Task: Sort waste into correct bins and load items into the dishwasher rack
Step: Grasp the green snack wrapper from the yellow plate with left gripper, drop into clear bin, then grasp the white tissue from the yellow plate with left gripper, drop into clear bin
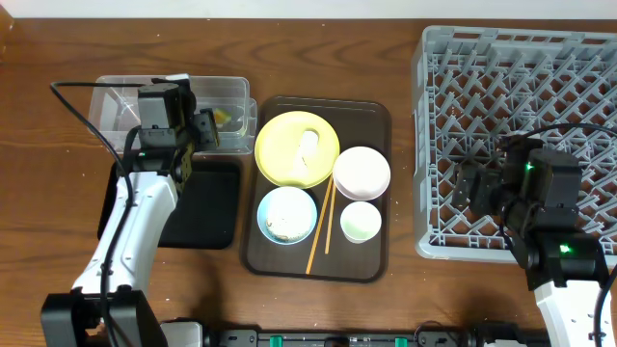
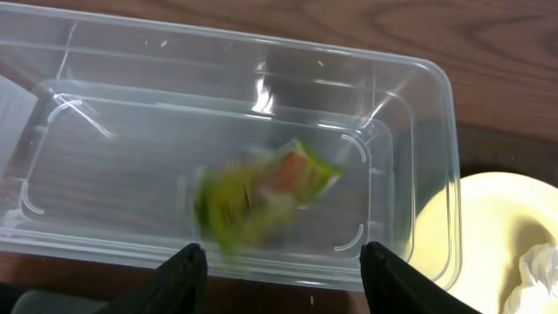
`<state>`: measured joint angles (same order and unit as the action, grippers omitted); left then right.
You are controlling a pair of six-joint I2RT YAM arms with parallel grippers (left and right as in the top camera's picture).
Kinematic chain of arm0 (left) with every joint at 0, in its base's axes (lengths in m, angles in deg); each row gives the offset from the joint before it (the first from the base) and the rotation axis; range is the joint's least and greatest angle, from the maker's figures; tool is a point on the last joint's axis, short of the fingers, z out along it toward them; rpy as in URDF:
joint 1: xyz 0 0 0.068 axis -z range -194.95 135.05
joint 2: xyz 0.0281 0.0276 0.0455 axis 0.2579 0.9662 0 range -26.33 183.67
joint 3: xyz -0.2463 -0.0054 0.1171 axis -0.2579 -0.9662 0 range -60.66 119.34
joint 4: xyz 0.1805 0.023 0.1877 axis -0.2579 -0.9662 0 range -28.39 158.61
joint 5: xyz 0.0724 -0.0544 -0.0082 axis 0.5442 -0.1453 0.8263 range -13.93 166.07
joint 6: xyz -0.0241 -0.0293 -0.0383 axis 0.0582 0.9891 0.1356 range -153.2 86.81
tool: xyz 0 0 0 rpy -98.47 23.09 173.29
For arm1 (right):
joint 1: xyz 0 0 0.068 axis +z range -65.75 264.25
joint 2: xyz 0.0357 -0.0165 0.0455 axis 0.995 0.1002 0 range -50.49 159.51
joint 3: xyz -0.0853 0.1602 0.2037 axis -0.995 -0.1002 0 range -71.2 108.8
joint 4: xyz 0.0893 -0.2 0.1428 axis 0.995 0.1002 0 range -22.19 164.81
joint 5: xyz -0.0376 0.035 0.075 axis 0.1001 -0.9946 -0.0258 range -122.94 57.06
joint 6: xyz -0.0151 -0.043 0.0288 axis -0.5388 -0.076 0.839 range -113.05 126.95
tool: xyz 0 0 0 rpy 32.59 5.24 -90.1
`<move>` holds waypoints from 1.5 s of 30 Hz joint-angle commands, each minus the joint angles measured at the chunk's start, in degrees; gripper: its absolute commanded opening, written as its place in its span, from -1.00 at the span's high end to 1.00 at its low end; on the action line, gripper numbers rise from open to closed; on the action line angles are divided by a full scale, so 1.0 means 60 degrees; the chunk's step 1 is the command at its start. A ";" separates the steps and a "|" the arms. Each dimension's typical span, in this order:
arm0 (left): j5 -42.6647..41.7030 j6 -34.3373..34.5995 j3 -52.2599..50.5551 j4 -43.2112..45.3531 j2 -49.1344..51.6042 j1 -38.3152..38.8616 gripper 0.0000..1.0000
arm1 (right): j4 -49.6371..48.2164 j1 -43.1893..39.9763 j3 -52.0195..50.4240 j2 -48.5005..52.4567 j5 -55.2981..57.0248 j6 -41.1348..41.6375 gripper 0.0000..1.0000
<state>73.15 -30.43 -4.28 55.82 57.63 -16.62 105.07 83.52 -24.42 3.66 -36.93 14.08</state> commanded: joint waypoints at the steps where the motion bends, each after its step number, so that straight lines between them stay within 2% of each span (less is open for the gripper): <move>1: -0.0117 0.0058 0.0229 0.0036 -0.0007 -0.0022 -0.21 | -0.0055 -0.0066 0.0208 -0.0004 0.0135 -0.0095 -0.98; 7: -0.2222 0.0047 0.0229 0.0055 -0.0007 0.0102 -0.20 | -0.0040 -0.0062 0.0208 -0.0004 0.0153 -0.0087 -0.99; 10: -0.2692 -0.0084 0.0229 0.0051 -0.0007 0.0506 -0.21 | -0.0033 -0.0062 0.0208 -0.0004 0.0157 -0.0091 -0.99; 14: -0.2572 -0.0612 0.0237 0.0080 -0.0007 0.1300 -0.20 | -0.0029 -0.0062 0.0208 -0.0004 0.0153 -0.0087 -0.98; 21: -0.2080 -0.0382 0.0994 -0.0237 0.0667 0.2404 -0.20 | -0.0011 -0.0062 0.0204 -0.0004 0.0120 -0.0087 -0.98; 28: -0.2076 -0.0390 0.1388 0.0659 0.2109 0.3351 -0.20 | 0.0197 -0.0062 0.0204 -0.0004 0.0127 -0.0091 -0.99; 38: -0.2065 -0.0390 0.1384 0.1541 0.4135 0.3821 -0.20 | 0.0397 -0.0062 0.0204 -0.0004 0.0127 -0.0095 -0.99; 43: -0.1424 -0.0382 0.1384 0.1512 0.4699 0.3821 -0.19 | 0.0408 -0.0062 0.0204 -0.0004 0.0127 -0.0091 -0.98; 45: -0.1432 -0.0382 0.1384 0.1490 0.4768 0.3821 -0.04 | 0.0408 -0.0062 0.0204 -0.0004 0.0127 -0.0091 -0.99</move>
<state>62.60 -31.96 3.26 64.69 85.50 6.26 107.43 83.52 -24.42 3.66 -36.53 14.08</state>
